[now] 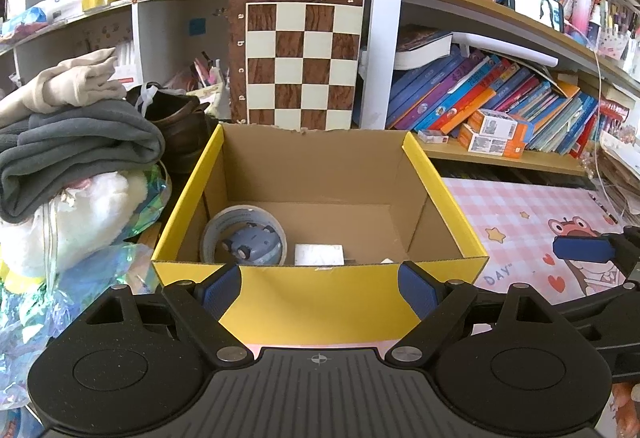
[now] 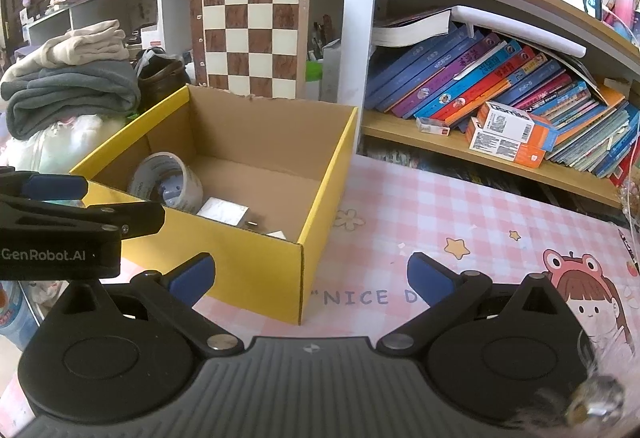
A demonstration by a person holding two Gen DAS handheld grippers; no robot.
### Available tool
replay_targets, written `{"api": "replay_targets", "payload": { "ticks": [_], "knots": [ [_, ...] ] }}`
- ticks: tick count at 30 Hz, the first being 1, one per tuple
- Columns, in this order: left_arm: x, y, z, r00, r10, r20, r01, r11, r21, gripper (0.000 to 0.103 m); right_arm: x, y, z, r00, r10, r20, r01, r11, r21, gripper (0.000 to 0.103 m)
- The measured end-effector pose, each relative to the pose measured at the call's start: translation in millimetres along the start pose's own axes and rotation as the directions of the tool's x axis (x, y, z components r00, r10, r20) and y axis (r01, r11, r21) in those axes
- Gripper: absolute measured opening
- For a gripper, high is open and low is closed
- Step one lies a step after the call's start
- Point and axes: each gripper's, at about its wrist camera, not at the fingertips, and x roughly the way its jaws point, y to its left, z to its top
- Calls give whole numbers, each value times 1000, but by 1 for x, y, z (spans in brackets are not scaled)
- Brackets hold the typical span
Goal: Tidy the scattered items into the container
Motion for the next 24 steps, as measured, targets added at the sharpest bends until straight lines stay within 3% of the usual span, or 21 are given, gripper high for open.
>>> {"api": "replay_targets", "payload": {
  "ticks": [6,24],
  "knots": [
    [-1,4,-1,1000,18,-2,-18,1000,-1,95,2,3,-1,1000,1,-4,-1,1000,0,103],
    [1,13,-12,999,45,-15,-46,997,-56,102,5,5,-4,1000,-6,-22,6,1000,-2,103]
  ]
}}
